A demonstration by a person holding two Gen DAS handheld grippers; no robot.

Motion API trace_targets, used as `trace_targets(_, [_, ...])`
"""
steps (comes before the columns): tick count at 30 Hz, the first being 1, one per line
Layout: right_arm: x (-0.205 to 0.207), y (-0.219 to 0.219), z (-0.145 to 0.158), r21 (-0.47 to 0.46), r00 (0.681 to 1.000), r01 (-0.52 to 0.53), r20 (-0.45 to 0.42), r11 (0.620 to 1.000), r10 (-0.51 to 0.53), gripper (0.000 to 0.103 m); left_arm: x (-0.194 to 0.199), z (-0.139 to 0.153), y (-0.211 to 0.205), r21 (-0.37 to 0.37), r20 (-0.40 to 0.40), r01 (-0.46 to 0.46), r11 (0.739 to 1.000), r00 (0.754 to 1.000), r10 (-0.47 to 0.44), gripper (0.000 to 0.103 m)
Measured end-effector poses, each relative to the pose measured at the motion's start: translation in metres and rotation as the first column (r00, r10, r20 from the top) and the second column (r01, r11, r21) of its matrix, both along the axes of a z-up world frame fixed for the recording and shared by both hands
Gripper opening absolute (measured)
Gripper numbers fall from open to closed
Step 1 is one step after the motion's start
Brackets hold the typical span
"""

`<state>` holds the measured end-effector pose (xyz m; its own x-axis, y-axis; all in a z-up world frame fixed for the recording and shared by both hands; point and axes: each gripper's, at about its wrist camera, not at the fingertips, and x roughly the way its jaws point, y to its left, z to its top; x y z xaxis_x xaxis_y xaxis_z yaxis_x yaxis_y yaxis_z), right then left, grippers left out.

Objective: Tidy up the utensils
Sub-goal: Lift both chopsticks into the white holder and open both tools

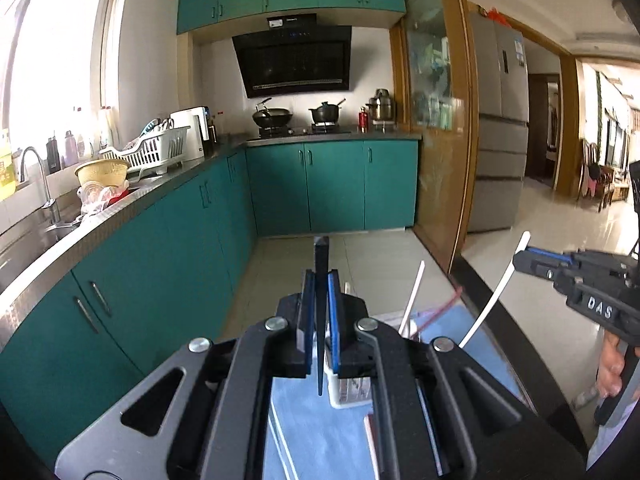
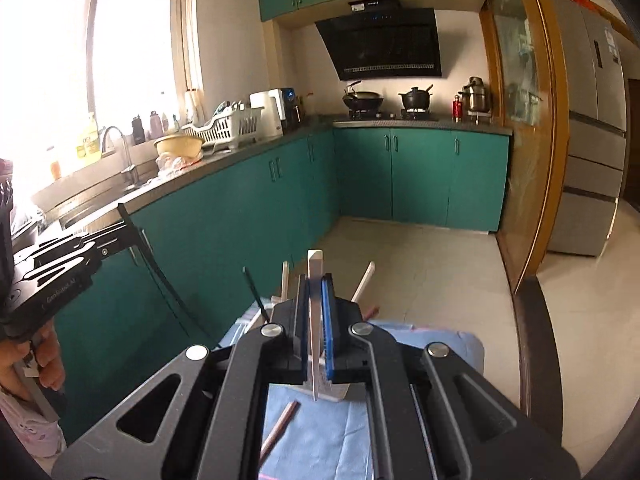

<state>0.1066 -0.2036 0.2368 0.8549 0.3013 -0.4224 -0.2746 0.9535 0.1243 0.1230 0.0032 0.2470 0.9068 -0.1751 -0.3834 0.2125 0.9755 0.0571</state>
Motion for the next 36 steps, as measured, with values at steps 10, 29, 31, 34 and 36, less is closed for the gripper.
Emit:
trace_targets(10, [0.03,-0.004,0.038,0.125,0.993,0.007,0.118,0.992,-0.022,0.007,0.034,0.012,-0.009,-0.122,0.072,-0.025,0.992,0.997,0.034,0.006])
trace_targets(29, [0.1,0.042,-0.068,-0.01,0.999,0.034,-0.012,0.999,-0.034,0.007,0.096,-0.09,-0.016,-0.139,-0.083,-0.069,0.988,0.995,0.058,0.006])
trace_targets(31, [0.104,0.044,-0.078,-0.029,0.999,0.034,-0.028,0.999,-0.035,0.007,0.098,-0.096,-0.014,-0.131,-0.092,-0.073,0.989,0.994,0.061,0.006])
trace_targets(34, [0.107,0.046,-0.085,-0.027,0.998,0.036,-0.045,0.999,-0.038,0.007,0.098,-0.101,-0.012,-0.121,-0.099,-0.075,0.99,0.993,0.063,0.007])
trace_targets(36, [0.108,0.045,-0.087,-0.021,0.998,0.038,-0.056,0.999,-0.04,0.007,0.096,-0.102,-0.013,-0.109,-0.103,-0.086,0.99,0.992,0.074,0.007])
